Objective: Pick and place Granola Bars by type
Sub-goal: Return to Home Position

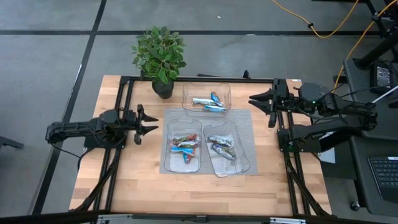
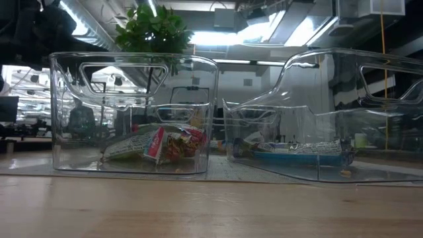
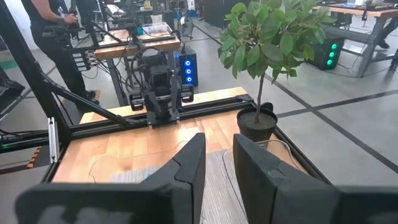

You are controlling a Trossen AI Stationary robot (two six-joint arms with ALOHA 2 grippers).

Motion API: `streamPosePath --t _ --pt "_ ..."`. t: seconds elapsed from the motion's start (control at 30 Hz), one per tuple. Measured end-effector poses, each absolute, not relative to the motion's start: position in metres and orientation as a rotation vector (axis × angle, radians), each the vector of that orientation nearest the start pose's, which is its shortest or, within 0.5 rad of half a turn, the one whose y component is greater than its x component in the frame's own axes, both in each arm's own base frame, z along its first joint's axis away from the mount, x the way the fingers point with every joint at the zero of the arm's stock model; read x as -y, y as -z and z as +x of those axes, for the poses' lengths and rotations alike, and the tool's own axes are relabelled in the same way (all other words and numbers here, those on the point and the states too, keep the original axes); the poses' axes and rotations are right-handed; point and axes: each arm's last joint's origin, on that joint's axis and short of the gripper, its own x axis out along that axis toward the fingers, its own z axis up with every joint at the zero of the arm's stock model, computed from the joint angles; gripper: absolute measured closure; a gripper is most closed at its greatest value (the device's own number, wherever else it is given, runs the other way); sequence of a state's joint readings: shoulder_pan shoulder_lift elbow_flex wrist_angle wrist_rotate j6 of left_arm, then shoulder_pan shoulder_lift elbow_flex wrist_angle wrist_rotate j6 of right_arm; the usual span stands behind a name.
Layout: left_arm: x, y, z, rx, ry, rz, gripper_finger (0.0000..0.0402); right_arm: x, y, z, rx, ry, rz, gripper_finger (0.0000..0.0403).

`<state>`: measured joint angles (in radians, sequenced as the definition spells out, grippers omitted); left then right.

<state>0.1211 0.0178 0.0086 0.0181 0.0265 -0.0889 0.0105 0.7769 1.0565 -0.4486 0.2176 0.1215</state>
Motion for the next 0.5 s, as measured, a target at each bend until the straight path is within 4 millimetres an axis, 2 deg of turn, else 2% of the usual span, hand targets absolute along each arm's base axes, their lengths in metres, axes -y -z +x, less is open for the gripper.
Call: streamPosePath --t 0.23,0.5 --pt "-0.0097 -0.1627 0.1009 -0.041 -0.078 -0.017 0.0248 0.0047 -0.3977 0.1454 -0.155 0.217 0.101 0.0318" --pt "-0.0098 -0.1627 0.1010 -0.042 -0.079 -0.015 0.0251 0.0047 -0.3976 0.1454 -0.155 0.217 0.103 0.0318"
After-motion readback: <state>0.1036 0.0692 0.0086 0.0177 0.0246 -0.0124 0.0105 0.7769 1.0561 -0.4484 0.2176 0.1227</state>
